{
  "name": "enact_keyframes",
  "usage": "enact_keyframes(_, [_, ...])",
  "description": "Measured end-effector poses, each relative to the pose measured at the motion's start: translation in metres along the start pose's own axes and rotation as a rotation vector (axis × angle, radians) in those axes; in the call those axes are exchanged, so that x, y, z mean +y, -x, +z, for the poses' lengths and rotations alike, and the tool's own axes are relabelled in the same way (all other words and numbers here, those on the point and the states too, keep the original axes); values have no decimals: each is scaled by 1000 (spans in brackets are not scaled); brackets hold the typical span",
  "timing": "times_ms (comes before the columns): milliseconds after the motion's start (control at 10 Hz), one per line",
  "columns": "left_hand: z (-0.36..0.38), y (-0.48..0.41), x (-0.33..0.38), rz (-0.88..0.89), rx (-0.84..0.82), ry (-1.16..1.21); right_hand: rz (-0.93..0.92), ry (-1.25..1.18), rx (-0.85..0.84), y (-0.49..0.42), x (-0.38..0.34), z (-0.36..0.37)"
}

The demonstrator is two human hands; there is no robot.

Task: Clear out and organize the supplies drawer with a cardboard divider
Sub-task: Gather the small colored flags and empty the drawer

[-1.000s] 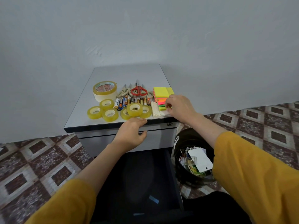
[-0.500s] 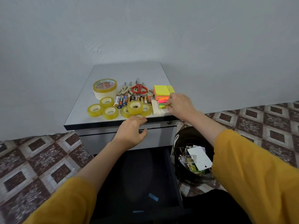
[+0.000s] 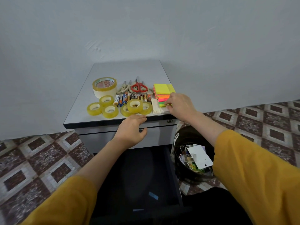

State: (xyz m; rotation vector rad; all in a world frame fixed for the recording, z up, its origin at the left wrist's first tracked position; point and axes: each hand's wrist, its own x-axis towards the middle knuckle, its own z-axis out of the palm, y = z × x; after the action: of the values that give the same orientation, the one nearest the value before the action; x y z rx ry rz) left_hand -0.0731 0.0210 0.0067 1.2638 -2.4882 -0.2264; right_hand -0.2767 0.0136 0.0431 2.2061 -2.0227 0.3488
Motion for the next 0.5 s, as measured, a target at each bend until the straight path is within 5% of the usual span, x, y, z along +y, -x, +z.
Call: enact_keyframes(500, [2,0,-3,3,3,10,41,0,56,0,-2,-1])
